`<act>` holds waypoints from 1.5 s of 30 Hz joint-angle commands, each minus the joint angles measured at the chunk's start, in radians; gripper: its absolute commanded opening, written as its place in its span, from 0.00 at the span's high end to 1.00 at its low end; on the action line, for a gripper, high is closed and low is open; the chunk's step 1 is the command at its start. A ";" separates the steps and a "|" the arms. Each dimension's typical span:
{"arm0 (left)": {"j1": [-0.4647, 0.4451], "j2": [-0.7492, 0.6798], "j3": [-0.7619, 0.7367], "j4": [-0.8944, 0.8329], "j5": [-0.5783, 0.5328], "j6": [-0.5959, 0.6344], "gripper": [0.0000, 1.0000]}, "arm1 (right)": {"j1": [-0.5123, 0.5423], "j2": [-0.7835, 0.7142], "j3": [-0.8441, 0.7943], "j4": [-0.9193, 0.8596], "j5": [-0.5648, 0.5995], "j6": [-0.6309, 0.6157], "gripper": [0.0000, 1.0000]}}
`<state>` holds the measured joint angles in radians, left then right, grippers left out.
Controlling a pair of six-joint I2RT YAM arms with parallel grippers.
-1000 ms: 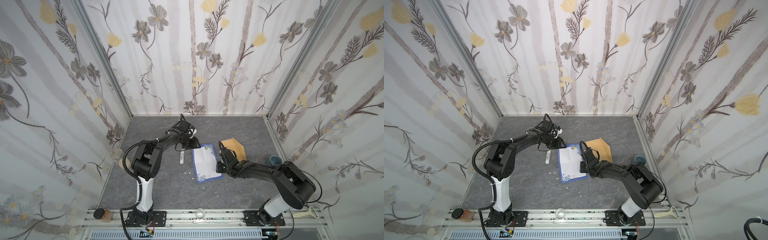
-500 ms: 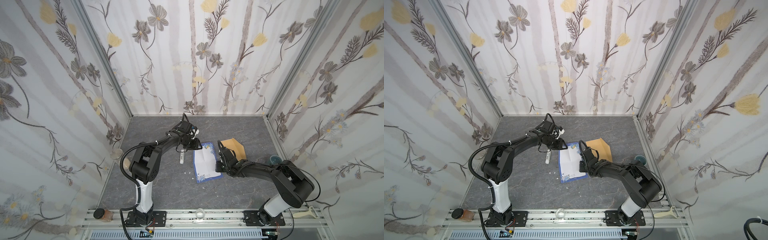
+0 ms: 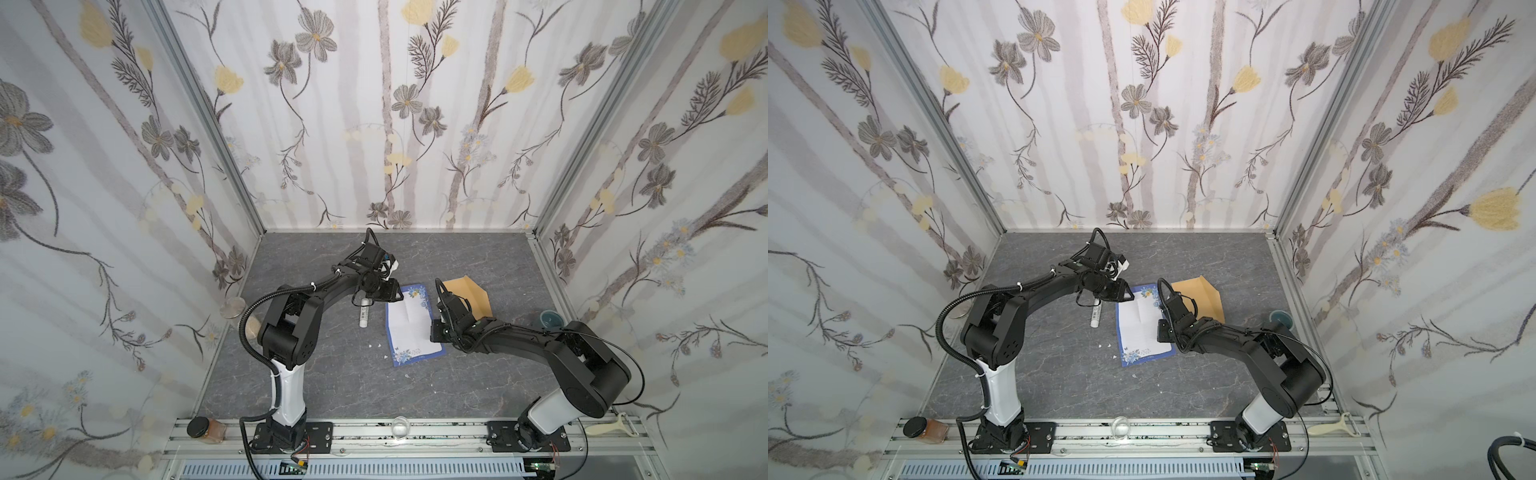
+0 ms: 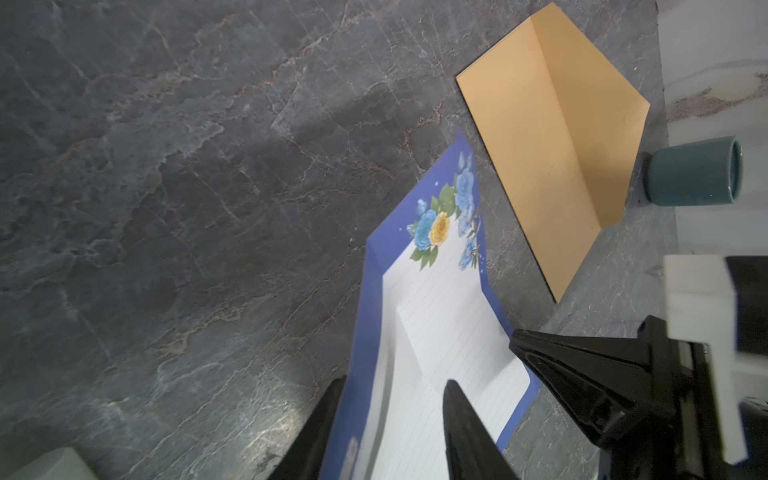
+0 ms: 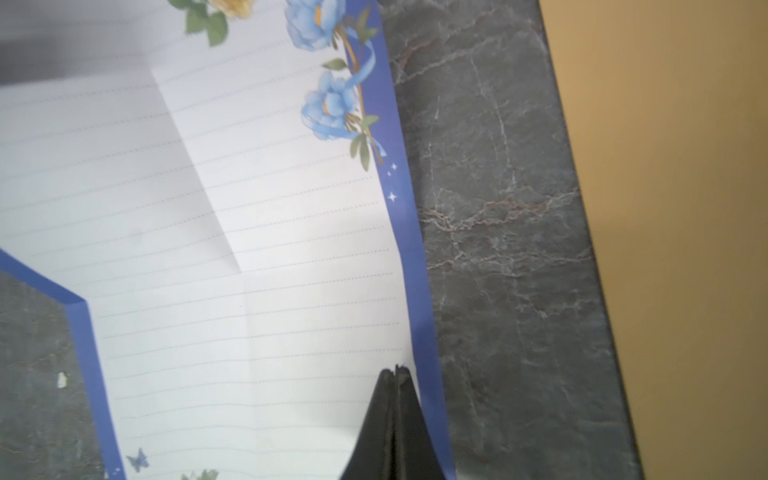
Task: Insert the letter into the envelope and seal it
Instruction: 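Grasp the far end of the letter sheet with the left gripper, then fold the far end toward the robot with the left gripper while right holds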
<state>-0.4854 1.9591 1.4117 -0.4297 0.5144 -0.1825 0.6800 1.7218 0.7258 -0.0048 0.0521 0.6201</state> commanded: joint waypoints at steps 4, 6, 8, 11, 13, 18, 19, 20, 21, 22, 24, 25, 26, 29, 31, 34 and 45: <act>0.001 -0.004 -0.006 -0.003 -0.033 0.023 0.60 | 0.005 -0.057 0.020 -0.037 0.020 0.001 1.00; 0.001 -0.005 -0.008 -0.003 -0.037 0.024 0.60 | 0.015 -0.074 0.019 -0.060 0.025 0.001 1.00; 0.001 -0.008 -0.010 -0.003 -0.039 0.023 0.61 | 0.030 -0.093 0.001 -0.087 0.033 0.008 1.00; 0.000 -0.008 -0.010 -0.003 -0.039 0.022 0.61 | 0.050 -0.117 -0.032 -0.123 0.037 0.027 1.00; 0.000 -0.007 -0.010 -0.003 -0.039 0.023 0.61 | 0.064 -0.119 -0.058 -0.133 0.034 0.043 1.00; 0.000 -0.007 -0.008 -0.003 -0.037 0.021 0.61 | 0.082 -0.162 -0.123 -0.109 0.017 0.081 1.00; 0.001 -0.008 -0.008 -0.003 -0.035 0.020 0.61 | 0.082 -0.158 -0.134 -0.093 0.013 0.087 1.00; 0.000 -0.008 -0.007 -0.003 -0.032 0.020 0.61 | 0.082 -0.151 -0.140 -0.080 0.008 0.091 1.00; -0.001 -0.007 -0.006 -0.003 -0.031 0.021 0.61 | 0.084 -0.143 -0.144 -0.072 0.006 0.094 1.00; -0.001 -0.008 -0.005 -0.003 -0.029 0.021 0.61 | 0.084 -0.133 -0.145 -0.067 0.005 0.098 1.00; -0.001 -0.011 -0.003 -0.003 -0.027 0.021 0.61 | 0.085 -0.133 -0.149 -0.056 0.006 0.102 1.00; -0.002 -0.014 -0.005 -0.003 -0.027 0.021 0.62 | 0.085 -0.111 -0.152 -0.047 0.009 0.106 1.00; -0.002 -0.015 -0.004 -0.003 -0.024 0.023 0.62 | 0.085 -0.101 -0.156 -0.042 0.013 0.108 1.00; -0.007 -0.021 -0.007 -0.003 -0.018 0.028 0.62 | 0.084 -0.093 -0.153 -0.031 0.034 0.113 1.00; -0.013 -0.027 -0.010 -0.003 -0.019 0.032 0.62 | 0.084 -0.084 -0.146 -0.028 0.045 0.112 1.00; -0.025 -0.043 -0.014 -0.003 -0.028 0.040 0.62 | 0.084 -0.065 -0.128 -0.022 0.063 0.109 1.00; -0.063 -0.112 -0.073 -0.003 -0.099 0.055 0.62 | 0.081 0.010 -0.073 0.017 0.077 0.105 1.00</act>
<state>-0.5396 1.8679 1.3514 -0.4305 0.4469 -0.1490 0.7624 1.7164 0.6476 0.0223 0.1150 0.7177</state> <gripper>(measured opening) 0.380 0.050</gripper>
